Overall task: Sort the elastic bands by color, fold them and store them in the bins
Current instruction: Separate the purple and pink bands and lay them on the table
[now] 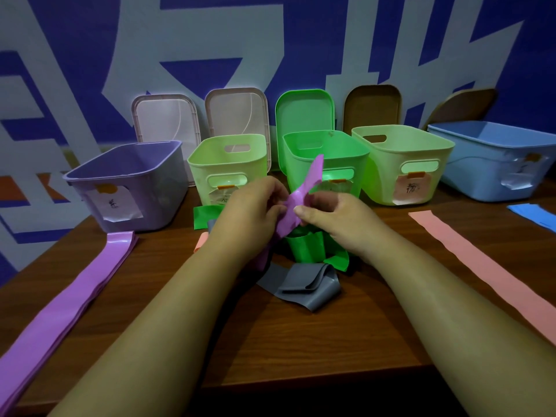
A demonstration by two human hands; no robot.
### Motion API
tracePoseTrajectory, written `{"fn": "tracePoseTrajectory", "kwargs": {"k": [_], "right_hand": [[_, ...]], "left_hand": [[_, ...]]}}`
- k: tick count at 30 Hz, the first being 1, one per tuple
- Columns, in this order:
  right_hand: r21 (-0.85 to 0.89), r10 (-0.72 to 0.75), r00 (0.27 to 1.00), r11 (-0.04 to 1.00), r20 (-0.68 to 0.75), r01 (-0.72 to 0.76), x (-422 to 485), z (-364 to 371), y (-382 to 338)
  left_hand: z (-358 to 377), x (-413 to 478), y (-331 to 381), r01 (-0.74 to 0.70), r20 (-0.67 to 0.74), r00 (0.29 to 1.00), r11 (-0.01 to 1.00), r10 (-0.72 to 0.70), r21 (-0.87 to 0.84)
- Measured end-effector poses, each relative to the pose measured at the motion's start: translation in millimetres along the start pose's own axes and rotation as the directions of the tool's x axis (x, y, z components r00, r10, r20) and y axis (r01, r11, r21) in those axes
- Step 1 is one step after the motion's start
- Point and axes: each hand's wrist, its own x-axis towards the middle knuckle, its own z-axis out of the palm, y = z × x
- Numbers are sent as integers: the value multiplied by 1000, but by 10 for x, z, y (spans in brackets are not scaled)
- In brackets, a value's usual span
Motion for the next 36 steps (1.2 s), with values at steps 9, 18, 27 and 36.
{"fn": "tracePoseTrajectory", "kwargs": {"k": [9,18,27,36], "right_hand": [[-122,-15,1000,992,21,18,-11,-10,34],[-142,-44,998,989,42,49,-27,-27,20],[-227,-93,993,971,-67,75,13,-35,30],[-313,-20,940,945,-341,-93,31,-67,9]], "left_hand": [[-1,4,3,69,-10,998,998,-69,-13],[4,-4,-20,72,-1,997,993,-72,-93],[-12,-10,-2,129,35,992,972,-125,-198],[-55,36,-16,198,-142,952,896,-273,-397]]}}
